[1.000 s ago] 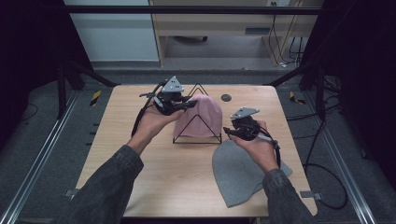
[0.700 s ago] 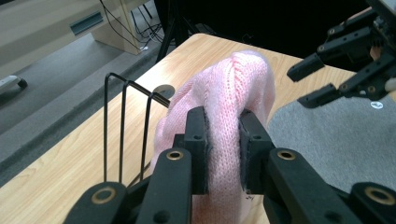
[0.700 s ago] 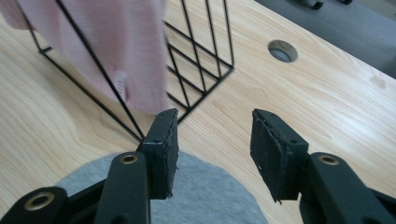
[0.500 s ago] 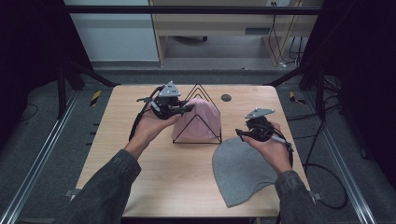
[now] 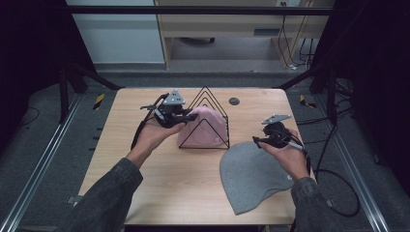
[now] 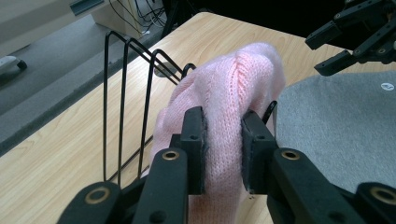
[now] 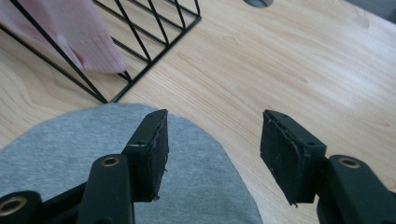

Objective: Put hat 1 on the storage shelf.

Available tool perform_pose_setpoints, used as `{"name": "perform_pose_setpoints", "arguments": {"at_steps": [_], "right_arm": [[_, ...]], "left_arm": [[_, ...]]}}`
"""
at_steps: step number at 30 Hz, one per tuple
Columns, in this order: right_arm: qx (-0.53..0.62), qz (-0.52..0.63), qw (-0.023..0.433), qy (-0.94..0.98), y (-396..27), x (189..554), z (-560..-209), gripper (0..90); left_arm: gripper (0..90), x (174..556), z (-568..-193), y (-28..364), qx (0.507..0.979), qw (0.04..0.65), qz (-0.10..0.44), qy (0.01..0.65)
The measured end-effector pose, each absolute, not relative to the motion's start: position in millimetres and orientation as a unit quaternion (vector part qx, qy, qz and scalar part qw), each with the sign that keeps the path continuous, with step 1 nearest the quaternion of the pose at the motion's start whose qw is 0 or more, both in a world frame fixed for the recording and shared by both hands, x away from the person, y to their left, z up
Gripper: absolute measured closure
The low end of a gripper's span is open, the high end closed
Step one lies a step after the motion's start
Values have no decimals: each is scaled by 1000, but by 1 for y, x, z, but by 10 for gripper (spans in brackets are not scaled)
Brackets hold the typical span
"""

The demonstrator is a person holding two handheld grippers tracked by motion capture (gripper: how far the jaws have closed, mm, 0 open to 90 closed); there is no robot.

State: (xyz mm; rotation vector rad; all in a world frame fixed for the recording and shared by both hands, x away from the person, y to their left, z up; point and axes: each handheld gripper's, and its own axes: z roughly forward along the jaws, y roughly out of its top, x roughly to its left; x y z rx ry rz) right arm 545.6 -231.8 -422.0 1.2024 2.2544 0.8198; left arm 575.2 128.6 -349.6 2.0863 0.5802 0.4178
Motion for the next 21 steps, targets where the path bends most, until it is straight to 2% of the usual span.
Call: {"name": "perform_pose_setpoints", "arguments": {"at_steps": [3,9,15,17,21], "right_arm": [[441,295,223,818,-234,546,-426,404],[446,286,214,820,-239,547,-433,379],[462,274,187,823,-246,554,-444,327],[466,268,177,824,-247,558,-450,349],[468,257,167,829,-245,564,-458,419]], "left_arm": [[681,574,-351,129,842,453,170,237],[525,566,-347,141,826,473,173,253],[336,548,-351,162,829,458,180,266],[262,541,-357,168,837,444,180,264],[197,523,-373,183,842,431,186,267]]}}
